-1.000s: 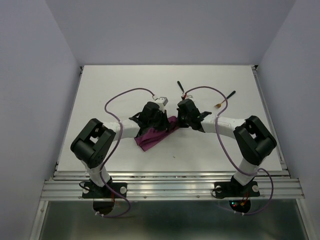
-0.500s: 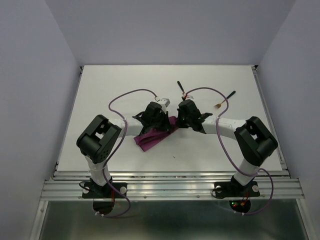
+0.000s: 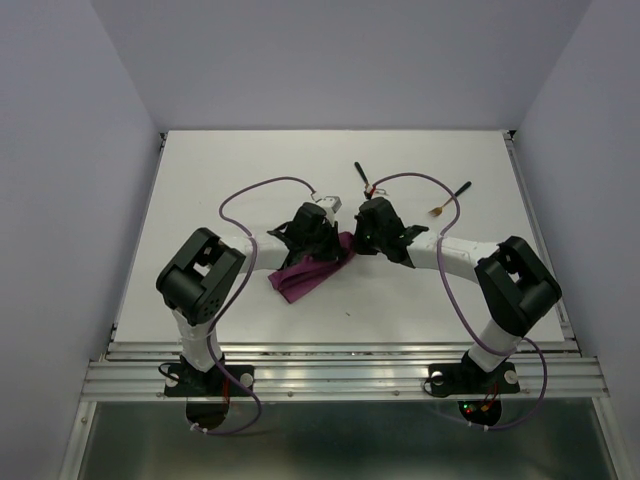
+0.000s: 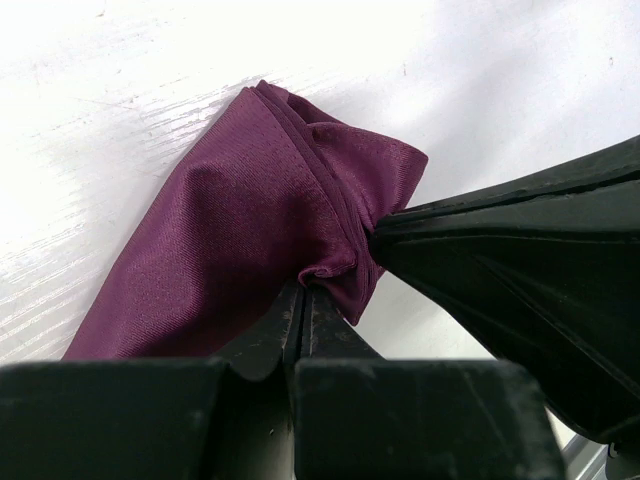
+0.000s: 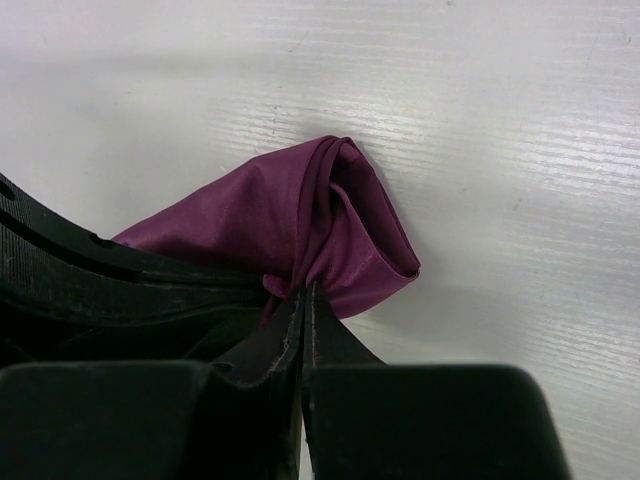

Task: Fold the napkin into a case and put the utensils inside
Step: Stuff the top corner of the smaller-rectangle-folded napkin into the folded napkin.

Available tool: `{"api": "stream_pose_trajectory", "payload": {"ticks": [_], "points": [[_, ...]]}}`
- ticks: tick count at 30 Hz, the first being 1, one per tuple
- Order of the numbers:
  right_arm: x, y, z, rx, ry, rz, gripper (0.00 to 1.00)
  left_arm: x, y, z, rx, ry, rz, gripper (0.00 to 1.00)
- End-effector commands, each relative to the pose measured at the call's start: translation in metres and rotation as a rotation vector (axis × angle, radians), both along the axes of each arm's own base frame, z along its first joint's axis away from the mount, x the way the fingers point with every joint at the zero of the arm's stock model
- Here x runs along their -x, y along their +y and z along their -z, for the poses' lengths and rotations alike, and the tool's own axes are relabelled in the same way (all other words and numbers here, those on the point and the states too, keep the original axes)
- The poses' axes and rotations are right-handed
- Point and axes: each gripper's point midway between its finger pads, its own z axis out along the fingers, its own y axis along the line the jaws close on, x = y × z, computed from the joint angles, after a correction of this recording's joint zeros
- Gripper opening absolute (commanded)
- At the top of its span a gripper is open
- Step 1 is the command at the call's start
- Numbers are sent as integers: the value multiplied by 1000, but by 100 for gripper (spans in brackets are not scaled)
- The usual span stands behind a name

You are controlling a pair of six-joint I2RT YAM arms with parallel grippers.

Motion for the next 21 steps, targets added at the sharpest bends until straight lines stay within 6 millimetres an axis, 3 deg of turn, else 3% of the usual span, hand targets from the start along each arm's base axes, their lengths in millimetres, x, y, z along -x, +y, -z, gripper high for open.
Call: {"api": "stream_pose_trajectory", "payload": {"ticks": [1, 9, 14, 21], "points": [[-7, 12, -23, -62, -73, -14, 1, -3, -7, -27, 55, -67, 6, 0], [-6, 12, -20, -61, -64, -14, 1, -2, -15, -46, 100, -105, 53, 0], [-5, 12, -23, -69, -67, -15, 1, -4, -18, -24, 52, -47, 51, 0], [-3, 12, -23, -73, -66, -17, 1, -2, -22, -13, 36, -24, 58, 0]]}}
